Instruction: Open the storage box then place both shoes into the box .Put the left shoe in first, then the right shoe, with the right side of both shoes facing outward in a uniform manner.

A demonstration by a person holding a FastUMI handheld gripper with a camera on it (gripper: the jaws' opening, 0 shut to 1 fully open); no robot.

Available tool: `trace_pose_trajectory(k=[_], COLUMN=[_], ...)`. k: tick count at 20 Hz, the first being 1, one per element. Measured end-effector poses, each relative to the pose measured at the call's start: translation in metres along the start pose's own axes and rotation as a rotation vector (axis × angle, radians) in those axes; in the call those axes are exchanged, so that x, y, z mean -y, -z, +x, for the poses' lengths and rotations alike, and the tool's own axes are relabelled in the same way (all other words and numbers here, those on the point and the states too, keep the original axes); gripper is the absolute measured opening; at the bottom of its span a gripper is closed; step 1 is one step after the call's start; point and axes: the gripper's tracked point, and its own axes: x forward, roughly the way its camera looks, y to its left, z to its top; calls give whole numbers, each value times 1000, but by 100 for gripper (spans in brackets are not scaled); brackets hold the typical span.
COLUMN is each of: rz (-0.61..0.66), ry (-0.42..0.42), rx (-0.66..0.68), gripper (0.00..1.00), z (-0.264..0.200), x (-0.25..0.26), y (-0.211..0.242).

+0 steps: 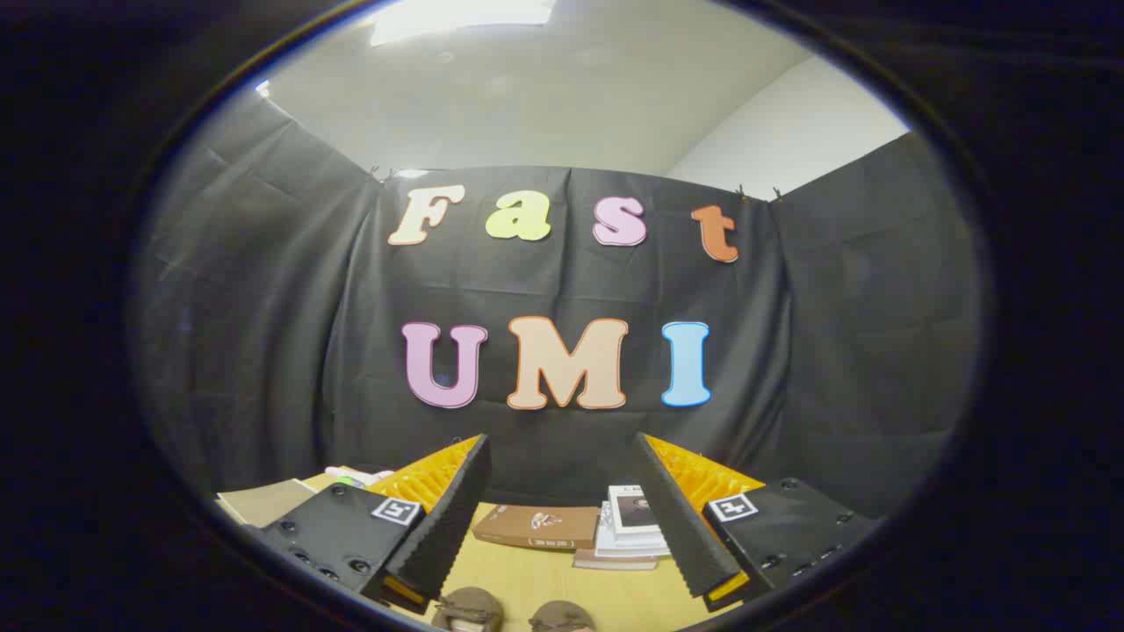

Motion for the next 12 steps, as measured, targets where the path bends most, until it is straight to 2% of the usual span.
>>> trace_pose_trajectory(k=[12], rz=[-2], ry=[-24], rx=[-7], gripper=[100], z=[16], x=[-1], y=[5])
